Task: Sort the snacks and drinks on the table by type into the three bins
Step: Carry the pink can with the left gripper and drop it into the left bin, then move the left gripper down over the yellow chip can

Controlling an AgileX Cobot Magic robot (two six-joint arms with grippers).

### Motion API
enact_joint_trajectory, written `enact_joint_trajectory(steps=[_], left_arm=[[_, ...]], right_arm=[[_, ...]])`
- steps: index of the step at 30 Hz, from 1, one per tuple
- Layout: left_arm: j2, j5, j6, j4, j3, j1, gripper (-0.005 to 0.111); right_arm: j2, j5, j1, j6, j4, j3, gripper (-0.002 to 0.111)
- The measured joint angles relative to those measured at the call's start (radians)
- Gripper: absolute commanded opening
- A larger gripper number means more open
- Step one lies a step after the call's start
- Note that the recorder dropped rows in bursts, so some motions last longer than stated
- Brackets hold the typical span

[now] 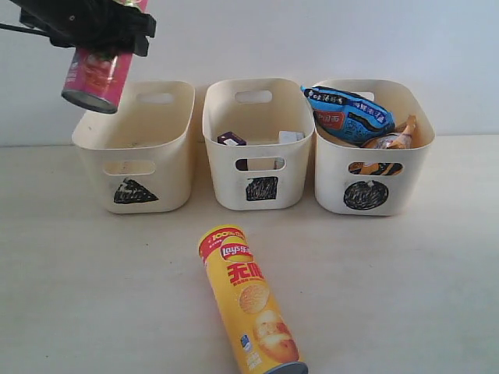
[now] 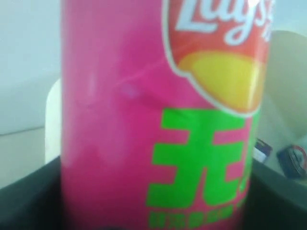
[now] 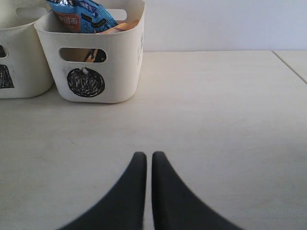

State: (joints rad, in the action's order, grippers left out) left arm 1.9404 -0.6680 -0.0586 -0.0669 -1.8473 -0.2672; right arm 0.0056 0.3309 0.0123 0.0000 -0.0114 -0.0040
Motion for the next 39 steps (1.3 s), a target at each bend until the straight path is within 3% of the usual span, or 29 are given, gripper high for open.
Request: enact_joint_trajectory(steps=[6,10,14,17,19,21,26,29,32,35,36,37,39], left_arm=[[0.239,0.014,-0.045,0.0,-0.213,0.018,0.004],[0.322,0.032,-0.07,0.0,-0.257,0.036,0.006],[0.369,0.052,-0.071,0.0,-0.262,0.047,0.037],[0.384,0.053,-0.073,0.0,-0.262,0.056,0.075],[0.387,0.058,-0.075,0.0,-0.262,0.057,0.088],[0.387,0.071,-0.088,0.0,-0.263,0.058,0.092],[0.387,0.077,-0.108,0.0,-0.264,0.058,0.089],[0.384,0.07,-0.11,0.0,-0.264,0.058,0.082],[0.362,0.034,-0.097,0.0,-0.264,0.058,0.062],[0.32,-0.029,-0.051,-0.001,-0.264,0.058,0.029],[0.305,-0.053,-0.034,-0.001,-0.264,0.058,0.012],[0.282,-0.096,-0.008,-0.001,-0.264,0.058,0.004],[0.252,-0.162,0.025,-0.001,-0.264,0.058,0.004]], right_arm=[[0.0,0.0,0.0,0.0,0.0,0.0,0.001],[0.0,0.0,0.0,0.0,0.0,0.0,0.001],[0.0,0.0,0.0,0.0,0.0,0.0,0.001],[0.0,0.0,0.0,0.0,0.0,0.0,0.001],[0.0,0.0,0.0,0.0,0.0,0.0,0.001],[0.0,0.0,0.0,0.0,0.0,0.0,0.001],[0.0,0.0,0.0,0.0,0.0,0.0,0.001],[0.0,0.0,0.0,0.0,0.0,0.0,0.001],[0.0,0.0,0.0,0.0,0.0,0.0,0.001],[0.0,0.0,0.0,0.0,0.0,0.0,0.001],[0.0,0.0,0.0,0.0,0.0,0.0,0.001],[0.0,0.0,0.0,0.0,0.0,0.0,0.001],[0.0,0.0,0.0,0.0,0.0,0.0,0.001]])
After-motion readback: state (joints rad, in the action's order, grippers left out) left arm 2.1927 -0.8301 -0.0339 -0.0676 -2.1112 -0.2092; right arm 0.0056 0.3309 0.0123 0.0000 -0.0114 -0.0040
